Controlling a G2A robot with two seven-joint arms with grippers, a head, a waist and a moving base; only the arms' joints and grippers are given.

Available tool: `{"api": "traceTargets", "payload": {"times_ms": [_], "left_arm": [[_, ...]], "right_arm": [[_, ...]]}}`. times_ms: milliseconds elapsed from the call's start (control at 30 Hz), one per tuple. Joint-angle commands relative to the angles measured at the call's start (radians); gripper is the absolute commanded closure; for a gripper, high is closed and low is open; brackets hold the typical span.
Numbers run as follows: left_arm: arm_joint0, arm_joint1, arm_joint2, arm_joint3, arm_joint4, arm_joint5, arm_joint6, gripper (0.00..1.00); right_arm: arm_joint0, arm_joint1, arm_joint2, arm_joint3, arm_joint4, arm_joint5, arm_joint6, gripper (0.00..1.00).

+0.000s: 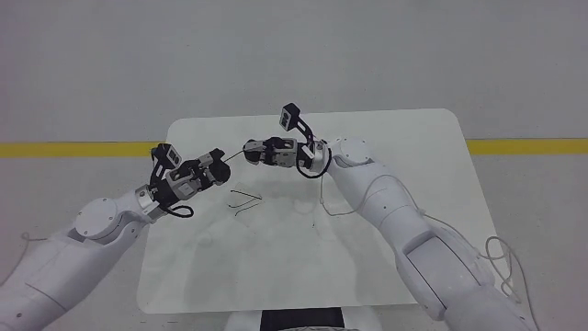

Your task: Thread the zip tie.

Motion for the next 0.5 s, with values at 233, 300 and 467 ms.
{"api": "traceTargets", "payload": {"times_ms": [233, 300, 467], "left_arm": [[0.005, -0.015, -0.014, 0.010, 0.016, -0.021, -0.046, 0.00], [0.005, -0.015, -0.014, 0.010, 0.016, -0.021, -0.046, 0.00], [0.005, -0.017, -0.011, 0.005, 0.017, -0.013, -0.048, 0.00]], "right_arm": [[-0.002, -0.007, -0.002, 0.002, 0.011, 0.014, 0.006, 1.00], [-0.003, -0.007, 0.001, 0.003, 0.017, 0.007, 0.016, 1.00], [-0.003, -0.007, 0.001, 0.003, 0.017, 0.007, 0.016, 1.00]]}}
